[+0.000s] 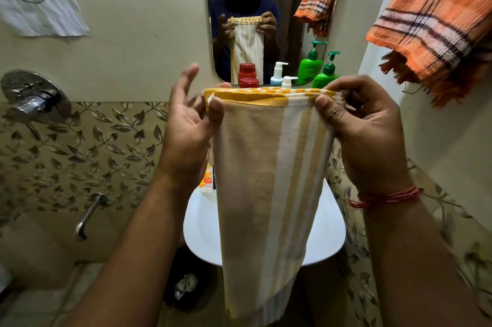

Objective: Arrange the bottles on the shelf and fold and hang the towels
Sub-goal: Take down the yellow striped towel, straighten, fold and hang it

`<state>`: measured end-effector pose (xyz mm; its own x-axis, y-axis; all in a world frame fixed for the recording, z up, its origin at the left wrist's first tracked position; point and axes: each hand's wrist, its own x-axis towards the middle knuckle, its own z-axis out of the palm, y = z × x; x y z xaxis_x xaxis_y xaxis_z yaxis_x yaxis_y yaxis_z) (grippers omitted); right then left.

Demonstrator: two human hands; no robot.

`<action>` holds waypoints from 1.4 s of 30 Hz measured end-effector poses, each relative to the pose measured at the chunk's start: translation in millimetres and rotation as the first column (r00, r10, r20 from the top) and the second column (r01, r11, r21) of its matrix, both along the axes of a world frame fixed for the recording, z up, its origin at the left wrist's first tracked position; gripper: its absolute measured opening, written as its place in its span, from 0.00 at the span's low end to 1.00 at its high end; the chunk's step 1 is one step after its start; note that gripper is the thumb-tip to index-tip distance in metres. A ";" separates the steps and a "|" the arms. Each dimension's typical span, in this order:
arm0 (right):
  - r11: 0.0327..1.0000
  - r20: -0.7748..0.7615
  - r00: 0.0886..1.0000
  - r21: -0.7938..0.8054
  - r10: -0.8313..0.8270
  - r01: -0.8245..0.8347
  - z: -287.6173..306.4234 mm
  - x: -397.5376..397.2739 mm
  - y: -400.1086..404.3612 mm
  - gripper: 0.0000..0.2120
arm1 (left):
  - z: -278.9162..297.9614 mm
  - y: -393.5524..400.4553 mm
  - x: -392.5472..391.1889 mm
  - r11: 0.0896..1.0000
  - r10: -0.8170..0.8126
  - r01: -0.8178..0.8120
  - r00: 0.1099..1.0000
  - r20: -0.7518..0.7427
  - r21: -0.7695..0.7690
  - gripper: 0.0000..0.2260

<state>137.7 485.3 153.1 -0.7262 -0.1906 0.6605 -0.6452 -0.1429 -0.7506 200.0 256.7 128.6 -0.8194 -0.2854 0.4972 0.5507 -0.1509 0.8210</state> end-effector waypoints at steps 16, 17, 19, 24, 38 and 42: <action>0.948 0.467 0.825 -0.138 0.318 -0.288 -57.8 22.0 -6.5 0.11 | -23.8 18.0 17.2 0.996 -0.088 0.077 0.966 0.245 0.053 0.20; 0.943 0.471 0.817 -0.180 0.333 -0.280 -55.2 22.9 -7.7 0.10 | -27.7 13.5 23.4 0.981 -0.193 0.177 0.940 0.281 0.081 0.28; 0.939 0.483 0.807 -0.212 0.340 -0.269 -47.6 23.1 -6.8 0.13 | -41.2 8.6 39.6 0.921 -0.384 0.379 0.840 0.383 0.092 0.40; 0.921 0.530 0.754 -0.227 0.389 -0.315 -35.1 17.4 6.7 0.14 | -56.6 27.2 55.7 0.948 -0.316 0.301 0.865 0.390 0.102 0.27; 0.924 0.568 0.729 -0.202 0.381 -0.326 -70.7 31.1 3.8 0.19 | -53.3 26.9 59.6 0.883 -0.454 0.340 0.791 0.409 0.324 0.39; 0.809 0.561 0.585 -0.360 0.586 -0.465 -69.0 23.8 17.1 0.24 | -60.9 33.6 55.4 0.945 -0.316 0.264 0.891 0.325 0.195 0.23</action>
